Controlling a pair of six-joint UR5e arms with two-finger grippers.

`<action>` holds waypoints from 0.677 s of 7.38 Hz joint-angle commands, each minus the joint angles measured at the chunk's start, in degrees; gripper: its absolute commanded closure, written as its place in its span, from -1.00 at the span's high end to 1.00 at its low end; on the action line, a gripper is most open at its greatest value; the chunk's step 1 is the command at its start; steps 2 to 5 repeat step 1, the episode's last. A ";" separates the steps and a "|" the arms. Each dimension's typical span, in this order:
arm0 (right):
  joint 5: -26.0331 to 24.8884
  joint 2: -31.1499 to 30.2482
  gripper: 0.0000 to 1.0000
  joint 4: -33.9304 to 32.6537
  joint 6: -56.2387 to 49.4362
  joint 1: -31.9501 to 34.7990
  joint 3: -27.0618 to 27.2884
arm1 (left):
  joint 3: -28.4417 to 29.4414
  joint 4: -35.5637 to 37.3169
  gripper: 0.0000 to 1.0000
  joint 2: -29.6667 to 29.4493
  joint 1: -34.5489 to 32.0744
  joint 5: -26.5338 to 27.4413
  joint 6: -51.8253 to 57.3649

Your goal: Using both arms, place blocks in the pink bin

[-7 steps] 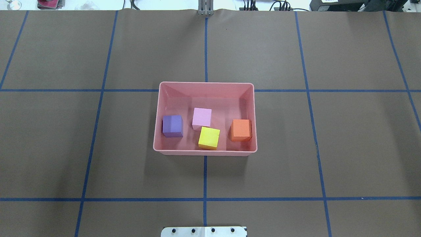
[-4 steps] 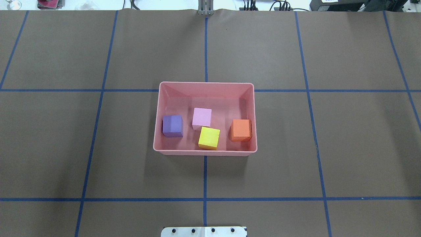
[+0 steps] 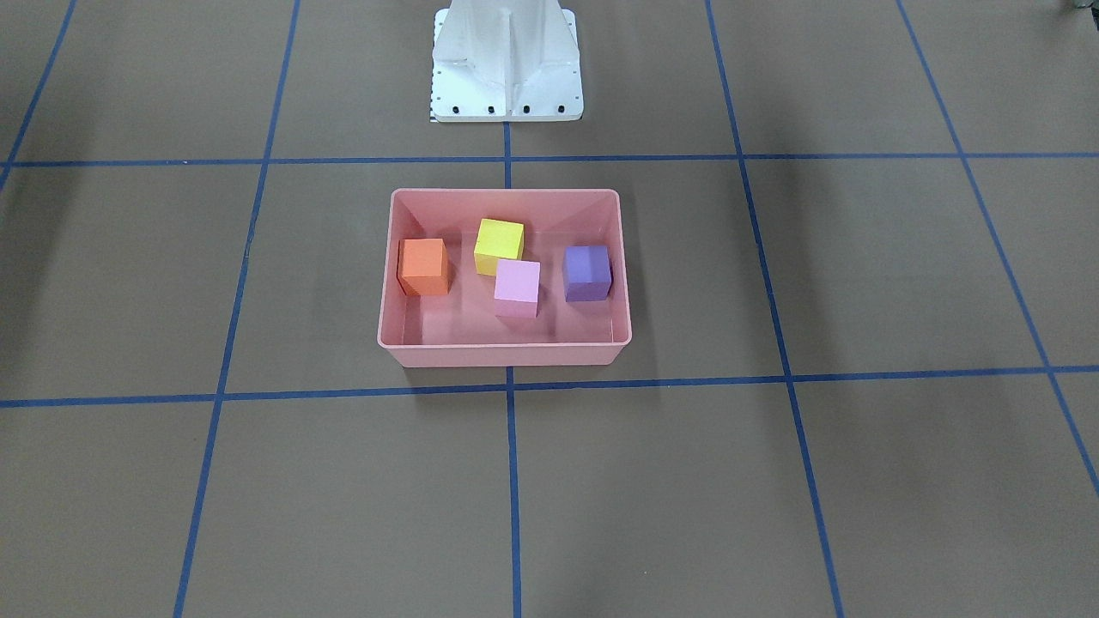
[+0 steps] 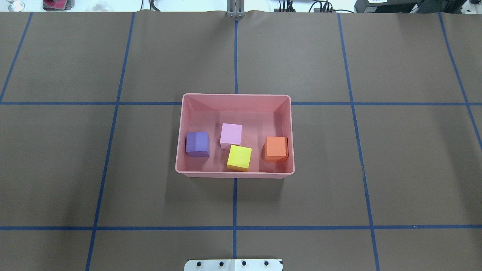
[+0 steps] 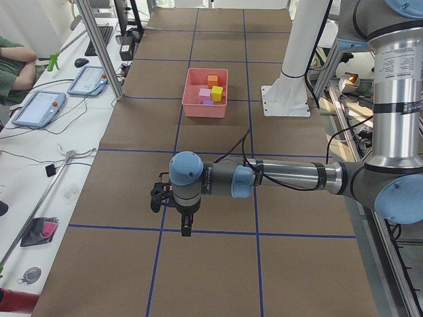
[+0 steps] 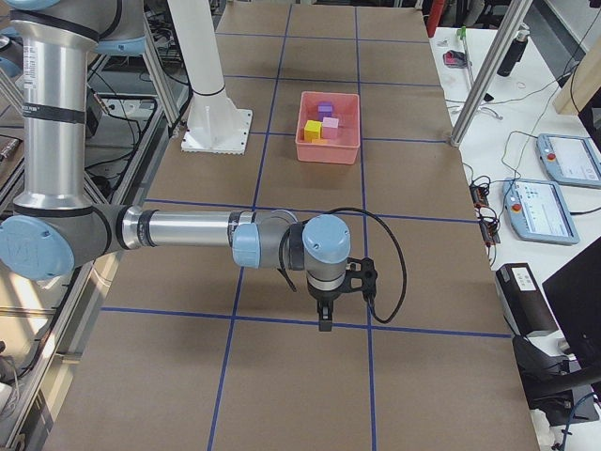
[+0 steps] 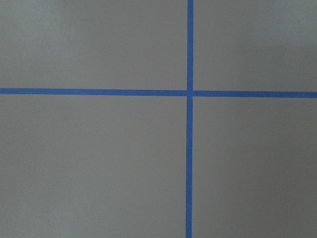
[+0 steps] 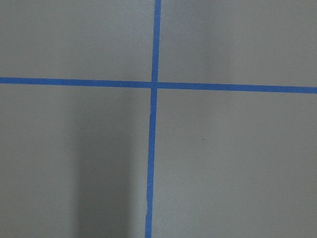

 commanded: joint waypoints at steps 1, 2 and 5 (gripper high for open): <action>0.02 -0.03 1.00 0.00 0.00 0.00 0.13 | 0.05 0.00 1.00 -0.09 0.07 0.04 0.00; 0.02 -0.03 1.00 0.00 0.00 0.00 0.13 | 0.05 0.00 1.00 -0.09 0.07 0.04 0.00; 0.02 -0.03 1.00 0.00 0.00 0.00 0.13 | 0.05 0.00 1.00 -0.09 0.07 0.04 0.00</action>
